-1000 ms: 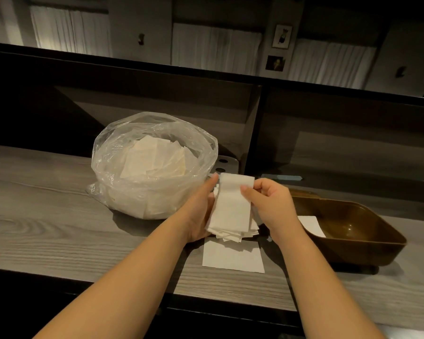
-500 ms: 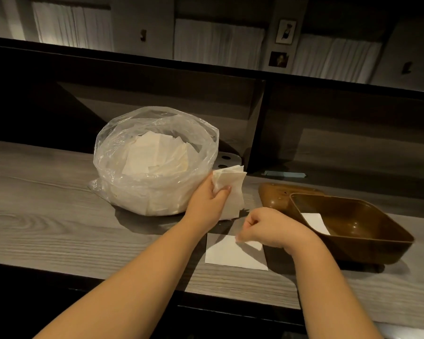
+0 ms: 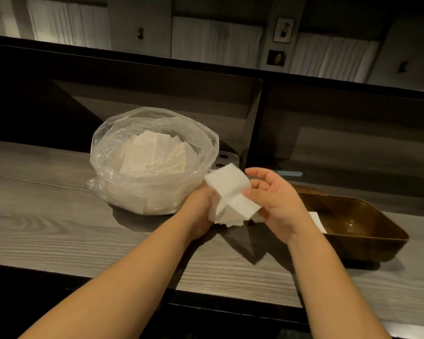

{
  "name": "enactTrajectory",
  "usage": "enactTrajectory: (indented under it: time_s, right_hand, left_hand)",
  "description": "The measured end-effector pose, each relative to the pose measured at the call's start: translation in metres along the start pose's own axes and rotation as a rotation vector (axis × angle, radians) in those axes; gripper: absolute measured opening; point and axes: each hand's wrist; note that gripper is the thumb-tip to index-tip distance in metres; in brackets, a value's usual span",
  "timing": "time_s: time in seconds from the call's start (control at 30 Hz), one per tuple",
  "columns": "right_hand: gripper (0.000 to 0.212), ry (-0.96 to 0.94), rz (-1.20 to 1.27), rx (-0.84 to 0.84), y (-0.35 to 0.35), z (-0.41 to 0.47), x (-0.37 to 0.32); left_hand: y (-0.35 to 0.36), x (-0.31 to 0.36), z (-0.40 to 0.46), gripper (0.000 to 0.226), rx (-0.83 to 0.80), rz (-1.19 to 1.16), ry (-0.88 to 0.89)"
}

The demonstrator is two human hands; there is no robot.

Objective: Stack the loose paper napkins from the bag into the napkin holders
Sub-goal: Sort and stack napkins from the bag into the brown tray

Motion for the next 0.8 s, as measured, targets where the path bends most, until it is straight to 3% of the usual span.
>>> enactTrajectory:
  time_s: [0.17, 0.37, 0.47, 0.6, 0.73, 0.8]
  right_hand:
    - [0.014, -0.077, -0.351, 0.309, 0.010, 0.015, 0.019]
    - [0.008, -0.095, -0.484, 0.332, 0.014, 0.020, 0.030]
    - [0.015, -0.110, -0.422, 0.361, 0.013, 0.022, 0.032]
    - [0.053, 0.016, -0.240, 0.298, 0.009, 0.023, 0.029]
    - [0.049, -0.047, -0.170, 0.309, 0.008, 0.026, 0.032]
    - [0.047, -0.080, -0.131, 0.353, 0.005, 0.027, 0.033]
  left_hand:
    - [0.001, -0.001, -0.004, 0.034, -0.019, -0.081, -0.091]
    - [0.004, 0.003, -0.007, 0.044, -0.050, -0.060, -0.103]
    - [0.000, 0.001, -0.008, 0.031, -0.117, 0.097, 0.013]
    - [-0.003, 0.007, -0.010, 0.029, -0.169, 0.243, 0.081]
    - [-0.007, 0.008, -0.010, 0.036, -0.221, 0.318, 0.058]
    - [-0.009, 0.007, -0.008, 0.036, -0.125, 0.326, 0.102]
Point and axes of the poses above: each hand's wrist, its own z-axis towards the middle knuckle, its own y-axis out of the palm, x = y × z, and after that the axes turned 15 degrees about x, right-handed
